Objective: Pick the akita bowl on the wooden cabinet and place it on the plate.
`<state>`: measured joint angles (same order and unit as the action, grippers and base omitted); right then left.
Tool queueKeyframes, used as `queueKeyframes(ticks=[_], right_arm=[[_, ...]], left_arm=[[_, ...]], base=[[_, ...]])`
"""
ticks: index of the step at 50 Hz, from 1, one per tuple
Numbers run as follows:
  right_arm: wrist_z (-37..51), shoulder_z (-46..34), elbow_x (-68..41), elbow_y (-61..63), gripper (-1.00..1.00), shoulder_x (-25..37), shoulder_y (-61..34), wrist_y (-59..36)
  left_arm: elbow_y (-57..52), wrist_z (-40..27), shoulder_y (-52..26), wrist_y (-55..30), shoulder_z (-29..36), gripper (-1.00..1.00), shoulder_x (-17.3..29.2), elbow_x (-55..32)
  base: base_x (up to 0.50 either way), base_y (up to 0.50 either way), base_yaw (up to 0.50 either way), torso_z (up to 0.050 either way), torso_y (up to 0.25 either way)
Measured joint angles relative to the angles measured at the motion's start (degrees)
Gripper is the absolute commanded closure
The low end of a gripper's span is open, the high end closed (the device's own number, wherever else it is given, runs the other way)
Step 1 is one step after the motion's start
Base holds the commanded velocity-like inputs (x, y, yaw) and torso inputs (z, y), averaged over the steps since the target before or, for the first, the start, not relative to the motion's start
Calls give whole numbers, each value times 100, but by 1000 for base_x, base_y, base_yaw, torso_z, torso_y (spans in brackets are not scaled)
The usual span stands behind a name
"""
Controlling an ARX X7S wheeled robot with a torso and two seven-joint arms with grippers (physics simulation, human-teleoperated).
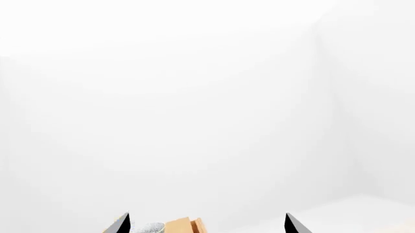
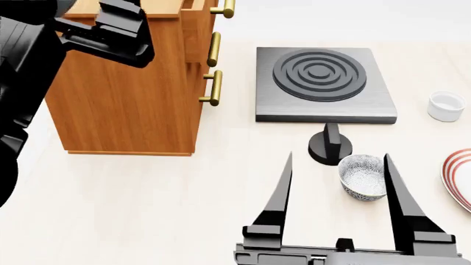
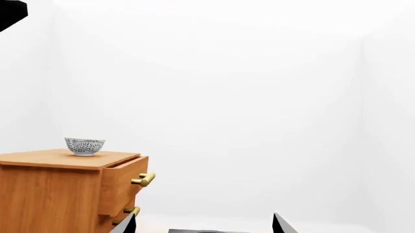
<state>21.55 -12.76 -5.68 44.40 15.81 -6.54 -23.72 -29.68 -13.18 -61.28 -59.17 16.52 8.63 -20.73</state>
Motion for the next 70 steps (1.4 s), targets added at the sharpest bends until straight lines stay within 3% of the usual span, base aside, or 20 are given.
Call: queueKeyframes(ticks=[17,33,43,70], right_arm=[[41,-66,-94,319,-100,34,-39,-156],[37,-88,-212,412,-100,66,-27,-74],[46,-117,-208,481,-100,126,9,30],[126,-200,-196,570,-100,232,-3,59]], left_arm=[[211,3,-836,-340,-25,-100,-174,-190],[1109,168,-1674,-264,-90,-100,-356,-352],[1693,233,-2052,-203,-229,-100,-418,-502],[1848,101,-2331,-297,-472,-100,-407,-970]], base=[[0,0,0,0,0],[41,0,0,0,0],[464,0,0,0,0],[496,0,0,0,0]])
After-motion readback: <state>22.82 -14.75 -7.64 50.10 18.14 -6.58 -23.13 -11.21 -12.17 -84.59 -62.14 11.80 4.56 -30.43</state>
